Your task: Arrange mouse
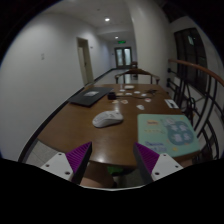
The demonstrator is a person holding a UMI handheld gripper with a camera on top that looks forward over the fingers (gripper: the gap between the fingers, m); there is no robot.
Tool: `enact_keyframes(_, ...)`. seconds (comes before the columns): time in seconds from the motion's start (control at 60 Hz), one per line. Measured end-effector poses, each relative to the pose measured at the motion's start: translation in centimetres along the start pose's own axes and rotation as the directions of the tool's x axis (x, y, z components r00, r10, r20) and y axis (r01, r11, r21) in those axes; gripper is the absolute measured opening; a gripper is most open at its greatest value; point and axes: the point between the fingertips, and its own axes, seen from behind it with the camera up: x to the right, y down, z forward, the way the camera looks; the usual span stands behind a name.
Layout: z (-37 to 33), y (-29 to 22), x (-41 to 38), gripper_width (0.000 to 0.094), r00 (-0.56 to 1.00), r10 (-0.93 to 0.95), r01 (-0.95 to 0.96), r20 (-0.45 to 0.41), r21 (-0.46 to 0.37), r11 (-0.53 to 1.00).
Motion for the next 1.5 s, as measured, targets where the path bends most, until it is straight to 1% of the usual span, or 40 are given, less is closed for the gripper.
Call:
enact_keyframes(0.133,-0.3,1.1,-0.9,0.0839,0.995,-0.075,0.077,0.070,-0.030,0.997)
enact_keyframes(0.3,-1.3,4.0,0.7,0.0838,0.991,-0.090,0.102,0.094,-0.125,0.987)
enact_keyframes(0.317,-2.0,4.7,1.8,0.0841,0.991,-0.091,0.102,0.094,-0.125,0.987)
enact_keyframes(0.35,-2.0,4.2,2.6,0.0839,0.991,-0.107,0.115,0.077,-0.108,0.987)
enact_keyframes(0.45,-2.9,4.5,6.3,0.0831,0.991,-0.133,0.136,0.030,-0.135,0.982)
enact_keyframes(0.55,-3.8,4.1,7.9,0.0827,0.994,-0.113,0.113,0.005,-0.141,0.984)
enact_keyframes(0.583,-4.7,4.5,9.2,0.0831,0.995,-0.104,0.104,0.009,-0.147,0.984)
enact_keyframes(0.6,-3.5,4.2,9.8,0.0829,0.994,-0.110,0.108,-0.003,-0.149,0.983)
enact_keyframes(0.683,-3.9,4.1,10.6,0.0828,0.996,-0.085,0.079,-0.031,-0.152,0.985)
enact_keyframes(0.7,-5.6,4.4,11.8,0.0828,0.997,-0.068,0.063,-0.026,-0.153,0.986)
enact_keyframes(0.717,-3.7,4.1,12.2,0.0827,0.996,-0.077,0.069,-0.044,-0.154,0.986)
enact_keyframes(0.767,-4.1,4.0,12.9,0.0826,0.996,-0.062,0.052,-0.068,-0.144,0.988)
enact_keyframes(0.833,-5.1,4.5,15.5,0.0600,0.993,-0.044,0.030,-0.113,-0.125,0.992)
enact_keyframes(0.867,-4.7,4.6,15.5,0.0505,0.994,-0.023,0.011,-0.107,-0.113,0.994)
enact_keyframes(0.917,-5.5,4.7,15.7,0.0423,0.996,-0.052,0.043,-0.077,-0.111,0.993)
enact_keyframes(0.95,-6.1,4.8,15.5,0.0396,0.997,-0.069,0.065,-0.034,-0.108,0.992)
enact_keyframes(0.967,-7.0,5.8,16.0,0.0361,0.997,-0.071,0.069,-0.009,-0.114,0.991)
enact_keyframes(1.017,-7.8,5.9,15.8,0.0344,0.994,-0.101,0.104,0.029,-0.121,0.987)
enact_keyframes(1.067,-11.1,5.2,16.9,0.0343,0.988,-0.147,0.151,0.053,-0.071,0.986)
enact_keyframes(1.1,-12.7,3.4,17.2,0.0343,0.985,-0.165,0.166,0.052,-0.018,0.986)
enact_keyframes(1.167,-18.4,-0.7,20.5,0.0341,0.984,-0.172,0.169,0.037,0.087,0.982)
enact_keyframes(1.2,-21.3,-1.9,22.6,0.0342,0.987,-0.160,0.156,0.021,0.133,0.979)
enact_keyframes(1.233,-22.8,-3.5,24.8,0.0341,0.990,-0.143,0.143,-0.011,0.170,0.975)
enact_keyframes(1.283,-26.3,-4.5,29.7,0.0341,0.991,-0.113,0.124,-0.069,0.199,0.972)
enact_keyframes(1.3,-27.1,-4.1,31.6,0.0341,0.991,-0.104,0.120,-0.087,0.202,0.972)
enact_keyframes(1.367,-28.4,-2.2,38.0,0.0339,0.984,-0.059,0.089,-0.167,0.175,0.980)
enact_keyframes(1.433,-27.4,3.2,43.1,0.0338,0.975,-0.022,0.039,-0.221,0.077,0.996)
enact_keyframes(1.5,-26.0,8.6,45.9,0.0340,0.974,0.006,-0.010,-0.228,-0.019,1.000)
